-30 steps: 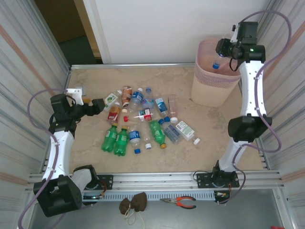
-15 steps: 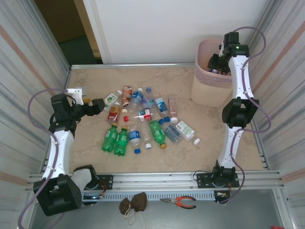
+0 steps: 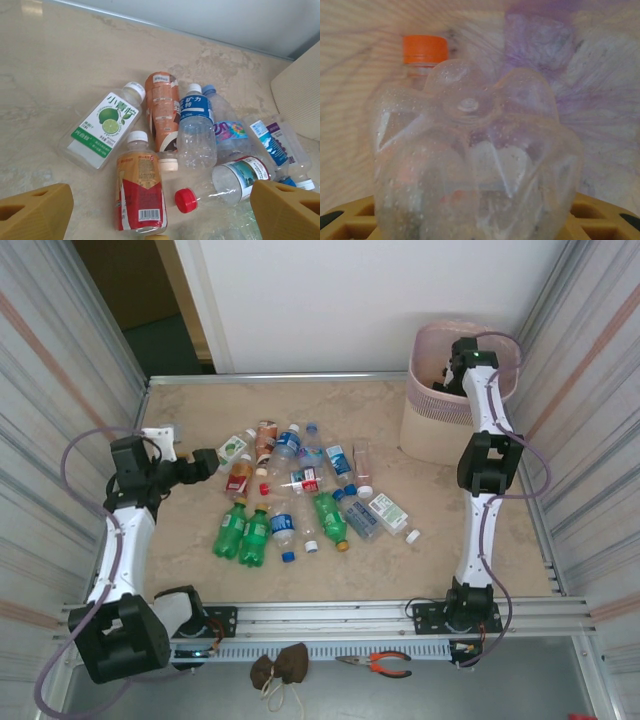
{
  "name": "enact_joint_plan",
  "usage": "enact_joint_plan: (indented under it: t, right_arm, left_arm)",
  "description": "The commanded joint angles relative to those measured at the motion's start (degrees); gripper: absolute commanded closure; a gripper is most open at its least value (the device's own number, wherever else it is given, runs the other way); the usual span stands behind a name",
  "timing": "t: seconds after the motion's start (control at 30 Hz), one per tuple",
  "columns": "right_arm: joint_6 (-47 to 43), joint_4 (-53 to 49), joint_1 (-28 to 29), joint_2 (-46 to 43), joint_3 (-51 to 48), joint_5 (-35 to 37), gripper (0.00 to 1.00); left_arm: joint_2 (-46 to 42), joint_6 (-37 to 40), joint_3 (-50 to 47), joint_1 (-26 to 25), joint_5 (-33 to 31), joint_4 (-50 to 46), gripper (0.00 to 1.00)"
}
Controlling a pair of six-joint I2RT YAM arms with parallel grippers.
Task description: Put the plastic bottles in the bin
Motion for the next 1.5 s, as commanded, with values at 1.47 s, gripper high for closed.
enact_joint_plan:
  t: [1.47]
  right_arm:
    - [0.56,1.92,3.45,-34.45,-5.87,-0.06,0.22]
  left_arm:
    - [28.5,8.98,15.0,-21.54,-27.1,-23.89,0.17]
